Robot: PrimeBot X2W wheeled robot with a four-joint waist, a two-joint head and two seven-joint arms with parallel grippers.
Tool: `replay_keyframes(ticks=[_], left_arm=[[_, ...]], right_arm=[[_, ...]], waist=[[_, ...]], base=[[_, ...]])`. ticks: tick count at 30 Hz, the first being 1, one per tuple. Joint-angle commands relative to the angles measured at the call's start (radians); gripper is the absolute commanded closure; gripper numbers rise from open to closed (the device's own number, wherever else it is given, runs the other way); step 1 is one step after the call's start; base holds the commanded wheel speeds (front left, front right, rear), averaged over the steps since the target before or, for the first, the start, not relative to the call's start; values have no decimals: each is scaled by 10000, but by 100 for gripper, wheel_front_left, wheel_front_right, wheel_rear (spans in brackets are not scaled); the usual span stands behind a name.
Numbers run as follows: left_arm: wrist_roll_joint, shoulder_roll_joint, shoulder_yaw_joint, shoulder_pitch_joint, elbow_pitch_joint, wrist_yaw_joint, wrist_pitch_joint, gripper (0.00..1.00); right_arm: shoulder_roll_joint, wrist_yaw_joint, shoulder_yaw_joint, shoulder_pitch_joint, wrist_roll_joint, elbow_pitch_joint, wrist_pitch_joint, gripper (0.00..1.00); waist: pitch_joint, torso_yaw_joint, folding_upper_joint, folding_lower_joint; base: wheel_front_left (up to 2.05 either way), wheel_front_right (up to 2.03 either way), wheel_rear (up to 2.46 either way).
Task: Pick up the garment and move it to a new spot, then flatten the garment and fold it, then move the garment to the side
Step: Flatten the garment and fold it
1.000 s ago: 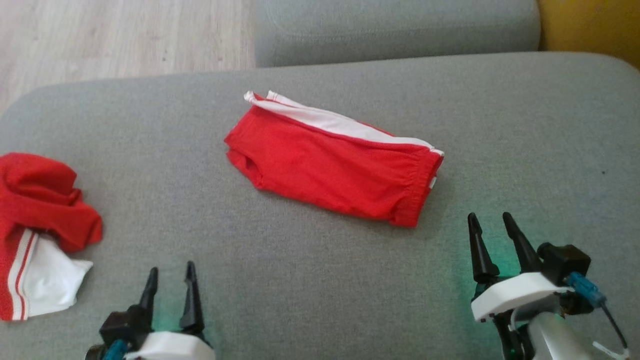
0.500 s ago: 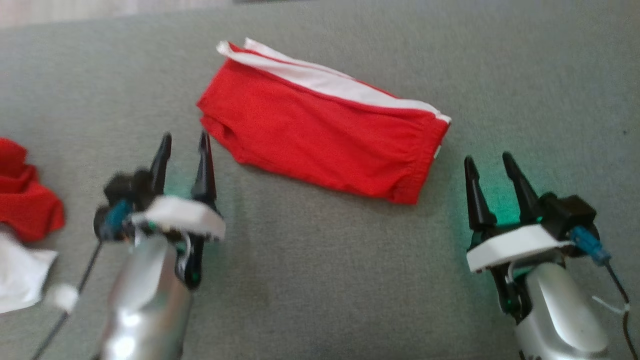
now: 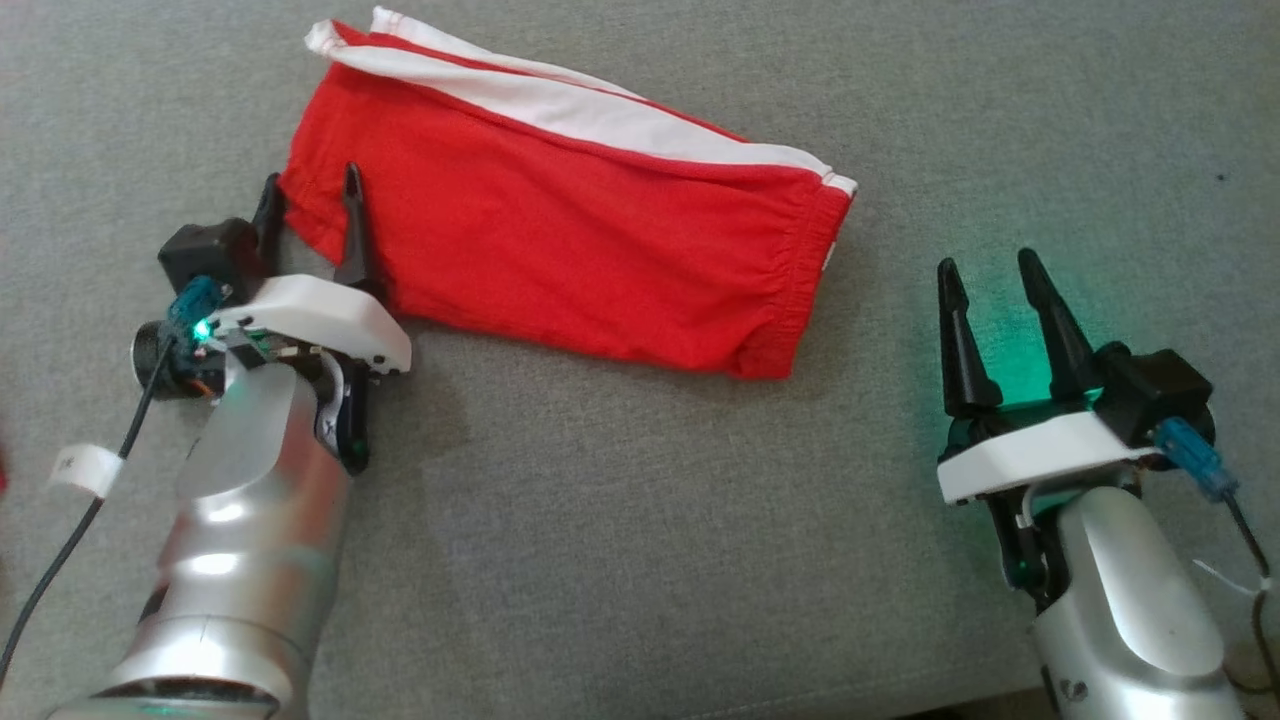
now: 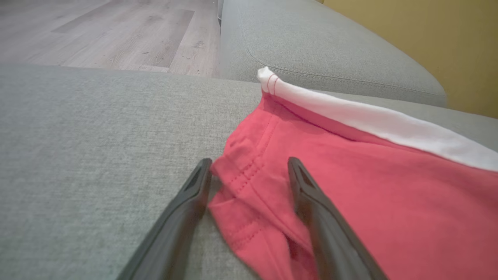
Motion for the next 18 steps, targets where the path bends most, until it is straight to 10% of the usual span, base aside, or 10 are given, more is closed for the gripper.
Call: replay_keyframes(ticks=[1, 3, 4, 6, 18], left_arm=[[42, 400, 231, 63, -69, 126, -47, 0], [58, 347, 271, 280, 55, 242, -47, 0], [-43, 136, 228, 635, 524, 222, -48, 20], [-52, 64, 145, 746, 683, 188, -48, 100], [-310, -65, -29, 1754, 306, 5, -49, 100]], right_arm=[[57, 67, 181, -138, -143, -363, -109, 0], [62, 67, 153, -126, -214, -415, -109, 0], [79, 67, 70, -48, -294, -409, -109, 0], [94, 67, 94, -39, -289, -350, -109, 0], [144, 67, 11, 360, -276, 107, -109, 0]], waist=[[3, -12, 0, 0], [-67, 15, 0, 0], [-272, 158, 0, 0], [-387, 203, 0, 0], [-1724, 526, 0, 0]], base=[[0, 0, 0], [0, 0, 0], [0, 0, 0], [0, 0, 0], [0, 0, 0]])
